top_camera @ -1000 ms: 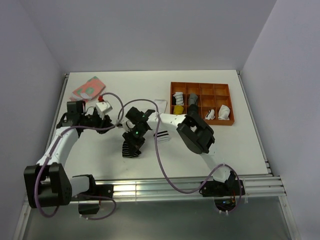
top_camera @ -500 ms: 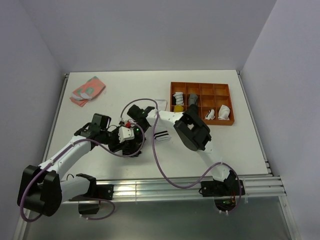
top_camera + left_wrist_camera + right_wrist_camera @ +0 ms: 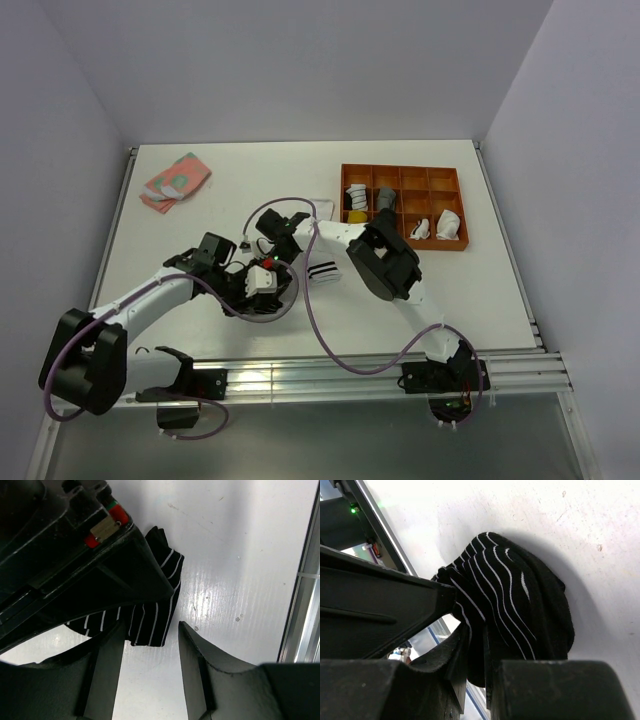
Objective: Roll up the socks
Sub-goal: Roll the sock at the center of the board.
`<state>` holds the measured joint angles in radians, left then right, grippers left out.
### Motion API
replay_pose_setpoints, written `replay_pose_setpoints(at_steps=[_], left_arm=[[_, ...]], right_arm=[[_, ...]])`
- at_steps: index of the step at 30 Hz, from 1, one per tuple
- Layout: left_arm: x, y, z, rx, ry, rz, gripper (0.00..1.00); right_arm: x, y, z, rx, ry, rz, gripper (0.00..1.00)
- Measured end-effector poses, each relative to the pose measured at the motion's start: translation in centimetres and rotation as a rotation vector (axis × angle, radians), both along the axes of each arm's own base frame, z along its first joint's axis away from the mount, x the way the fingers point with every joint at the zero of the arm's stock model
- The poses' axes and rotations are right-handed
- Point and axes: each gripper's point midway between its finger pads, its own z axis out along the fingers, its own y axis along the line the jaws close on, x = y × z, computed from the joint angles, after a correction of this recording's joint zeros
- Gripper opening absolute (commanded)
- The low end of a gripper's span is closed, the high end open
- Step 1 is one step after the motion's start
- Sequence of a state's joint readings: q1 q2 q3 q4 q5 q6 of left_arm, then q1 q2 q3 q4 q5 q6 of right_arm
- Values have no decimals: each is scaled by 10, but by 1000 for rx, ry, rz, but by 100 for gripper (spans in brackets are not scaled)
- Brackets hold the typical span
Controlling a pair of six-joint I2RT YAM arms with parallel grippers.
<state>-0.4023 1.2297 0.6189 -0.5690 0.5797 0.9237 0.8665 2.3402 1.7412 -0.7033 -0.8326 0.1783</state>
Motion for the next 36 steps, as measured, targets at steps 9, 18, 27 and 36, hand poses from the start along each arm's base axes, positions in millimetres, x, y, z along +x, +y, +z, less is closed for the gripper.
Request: replay_pose_setpoints(at_steps=[9, 18, 27, 36], left_arm=[[-5, -2, -14, 23, 50, -17, 49], [1, -7, -20, 19, 54, -6, 44], [1, -8, -23, 15, 62, 1, 15], [0, -10, -22, 14, 89, -21, 0]], right_arm=[[0, 0, 0, -3, 4, -5, 13], [0, 0, 0, 0, 6, -6, 13], [-2, 0, -1, 16, 38, -34, 25], [1, -3, 2, 13, -4, -96, 39]])
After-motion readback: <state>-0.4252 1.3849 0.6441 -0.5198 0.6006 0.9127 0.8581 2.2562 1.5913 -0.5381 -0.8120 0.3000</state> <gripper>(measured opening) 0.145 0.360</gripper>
